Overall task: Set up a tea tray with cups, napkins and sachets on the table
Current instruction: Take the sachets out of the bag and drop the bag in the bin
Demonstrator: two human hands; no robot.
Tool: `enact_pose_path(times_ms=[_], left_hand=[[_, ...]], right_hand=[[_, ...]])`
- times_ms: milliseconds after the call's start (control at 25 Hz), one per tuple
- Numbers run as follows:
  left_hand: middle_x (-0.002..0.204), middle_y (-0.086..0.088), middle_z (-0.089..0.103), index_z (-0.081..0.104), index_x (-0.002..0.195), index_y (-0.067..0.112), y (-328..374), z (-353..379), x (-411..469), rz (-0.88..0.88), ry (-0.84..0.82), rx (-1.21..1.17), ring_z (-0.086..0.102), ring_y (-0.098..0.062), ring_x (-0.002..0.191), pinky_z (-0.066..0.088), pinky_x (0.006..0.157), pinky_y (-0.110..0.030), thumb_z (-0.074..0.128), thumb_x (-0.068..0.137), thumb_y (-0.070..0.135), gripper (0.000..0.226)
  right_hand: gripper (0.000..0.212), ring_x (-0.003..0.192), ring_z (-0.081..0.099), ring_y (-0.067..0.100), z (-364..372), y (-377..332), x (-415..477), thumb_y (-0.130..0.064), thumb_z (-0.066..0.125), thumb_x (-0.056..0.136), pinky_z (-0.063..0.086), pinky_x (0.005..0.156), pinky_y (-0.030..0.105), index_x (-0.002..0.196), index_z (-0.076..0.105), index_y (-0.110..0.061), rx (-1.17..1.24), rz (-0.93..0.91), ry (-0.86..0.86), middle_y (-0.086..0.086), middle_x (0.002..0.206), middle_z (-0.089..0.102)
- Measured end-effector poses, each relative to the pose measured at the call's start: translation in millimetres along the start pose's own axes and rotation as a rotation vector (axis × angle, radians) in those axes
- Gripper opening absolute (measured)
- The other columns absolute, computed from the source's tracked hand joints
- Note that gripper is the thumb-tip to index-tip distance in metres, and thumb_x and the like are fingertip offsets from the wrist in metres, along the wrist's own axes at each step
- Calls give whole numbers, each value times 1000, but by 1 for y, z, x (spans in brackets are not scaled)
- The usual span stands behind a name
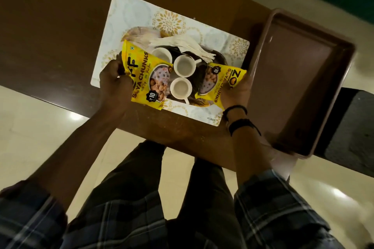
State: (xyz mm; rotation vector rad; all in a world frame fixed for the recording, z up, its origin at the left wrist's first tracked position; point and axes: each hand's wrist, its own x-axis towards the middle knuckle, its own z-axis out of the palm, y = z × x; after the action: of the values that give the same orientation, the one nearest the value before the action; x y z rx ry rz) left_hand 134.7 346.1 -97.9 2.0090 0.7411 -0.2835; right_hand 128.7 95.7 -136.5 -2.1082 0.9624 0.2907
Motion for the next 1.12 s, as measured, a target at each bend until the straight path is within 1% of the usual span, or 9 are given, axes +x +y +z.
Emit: enact_pose_path(times_ms=[160,240,360,520,640,760,840,960,1120], left_hand=[[64,13,63,59,76,23,5,-5,6,1,-131,-143,58,-2,60,45,48,-17,40,69,-10,38],[64,22,66,60,78,29,7,-10,11,-34,-178,-193,61,5,58,46,46,-13,41,69,-8,43],[70,16,71,65,88,27,7,-17,16,-132,-238,-339,66,-3,65,50,49,-16,41,71,-11,48],[89,-3,70,66,87,20,-2,-32,30,-301,-226,-410,67,-22,81,56,72,-38,55,84,7,18],[94,-12,71,69,91,9,-18,-46,37,-111,-145,-89,68,-21,82,56,76,-38,62,90,17,10],[60,15,62,56,62,16,-28,-60,51,14,9,69,54,7,51,42,52,-21,58,89,11,28],[61,10,59,54,63,16,-29,-68,66,13,18,76,55,4,55,42,56,-25,56,89,12,27],[84,-15,66,64,88,2,-33,-71,88,7,-29,101,63,-22,77,53,71,-47,53,91,14,16],[96,-29,64,60,99,-4,-32,-53,102,16,-200,133,65,-24,78,53,72,-49,51,96,11,18]], right_hand=[[75,143,25,31,0,-2,-17,-9,61,86,22,115,31,149,20,-3,-200,-91,129,18,153,27],[60,134,41,27,7,-12,-30,-15,65,86,34,110,30,140,40,-1,-66,-232,103,17,143,45],[45,106,63,19,35,-41,-57,-22,71,84,52,86,26,123,56,-5,268,-224,-206,9,114,64],[57,107,63,17,71,-73,-70,-22,72,84,57,84,30,133,46,-9,355,-54,-546,9,116,64],[58,112,59,14,84,-80,-74,-12,73,83,54,89,27,134,46,-8,314,-164,-541,11,129,59],[53,101,65,18,93,-83,-74,-8,72,83,53,80,17,130,48,-2,292,-133,-463,16,123,62],[47,84,66,8,93,-84,-71,-9,72,83,54,74,14,125,52,-2,285,-89,-418,17,116,65],[42,94,66,19,87,-78,-66,-12,71,84,58,84,41,122,54,-4,283,-45,-396,13,107,66],[39,97,65,20,85,-70,-66,-11,71,84,58,79,35,119,56,0,276,-67,-374,6,96,64]])
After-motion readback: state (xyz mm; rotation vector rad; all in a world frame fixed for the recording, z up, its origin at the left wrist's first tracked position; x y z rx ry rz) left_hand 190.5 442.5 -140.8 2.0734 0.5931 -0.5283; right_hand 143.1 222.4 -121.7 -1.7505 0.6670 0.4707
